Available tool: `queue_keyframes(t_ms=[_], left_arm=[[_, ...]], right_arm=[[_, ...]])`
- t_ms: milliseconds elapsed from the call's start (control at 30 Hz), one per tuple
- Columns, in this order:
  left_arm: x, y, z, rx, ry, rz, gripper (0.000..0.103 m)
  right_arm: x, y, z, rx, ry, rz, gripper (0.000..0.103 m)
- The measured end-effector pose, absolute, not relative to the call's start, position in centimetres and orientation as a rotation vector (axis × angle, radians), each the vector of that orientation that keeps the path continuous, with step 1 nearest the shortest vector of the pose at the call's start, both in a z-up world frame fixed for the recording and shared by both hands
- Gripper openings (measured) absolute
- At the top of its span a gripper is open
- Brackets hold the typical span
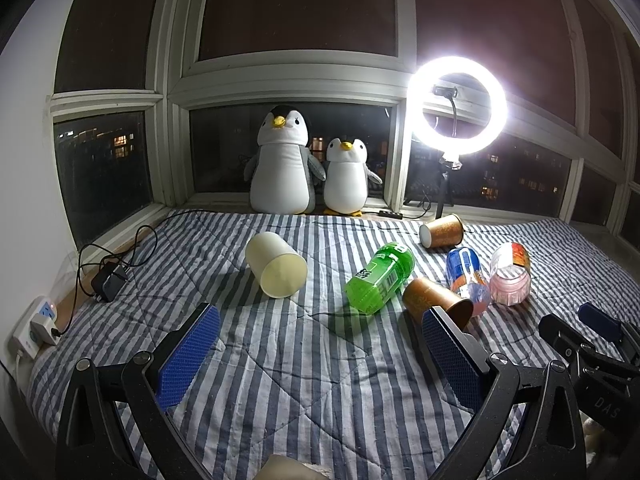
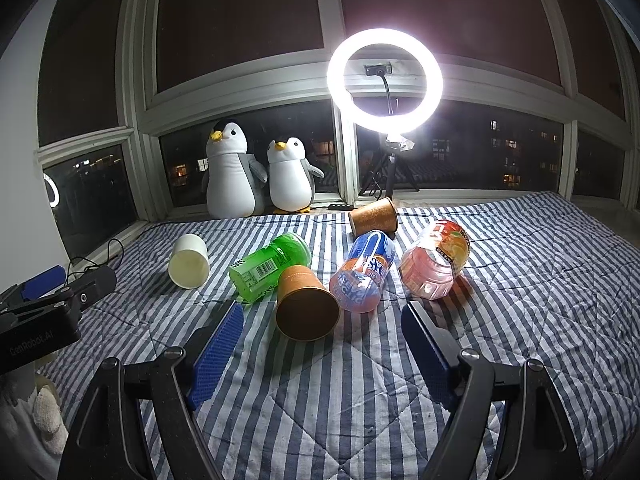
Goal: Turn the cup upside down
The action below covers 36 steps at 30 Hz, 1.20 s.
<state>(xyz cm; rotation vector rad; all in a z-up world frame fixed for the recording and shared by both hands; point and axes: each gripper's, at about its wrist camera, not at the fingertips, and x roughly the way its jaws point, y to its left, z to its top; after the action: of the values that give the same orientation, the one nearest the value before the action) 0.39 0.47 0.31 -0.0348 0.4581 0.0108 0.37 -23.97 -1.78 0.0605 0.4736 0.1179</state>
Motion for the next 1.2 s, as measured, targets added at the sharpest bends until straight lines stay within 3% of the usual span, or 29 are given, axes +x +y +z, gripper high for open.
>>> queue_keyframes(t_ms=[1200], left_arm=[[0.7, 0.2, -0.1, -0.033, 0.47, 0.005, 0.103]], right_arm=[[1.4, -25.3, -2.9, 0.083, 0.499, 0.091, 0.078]])
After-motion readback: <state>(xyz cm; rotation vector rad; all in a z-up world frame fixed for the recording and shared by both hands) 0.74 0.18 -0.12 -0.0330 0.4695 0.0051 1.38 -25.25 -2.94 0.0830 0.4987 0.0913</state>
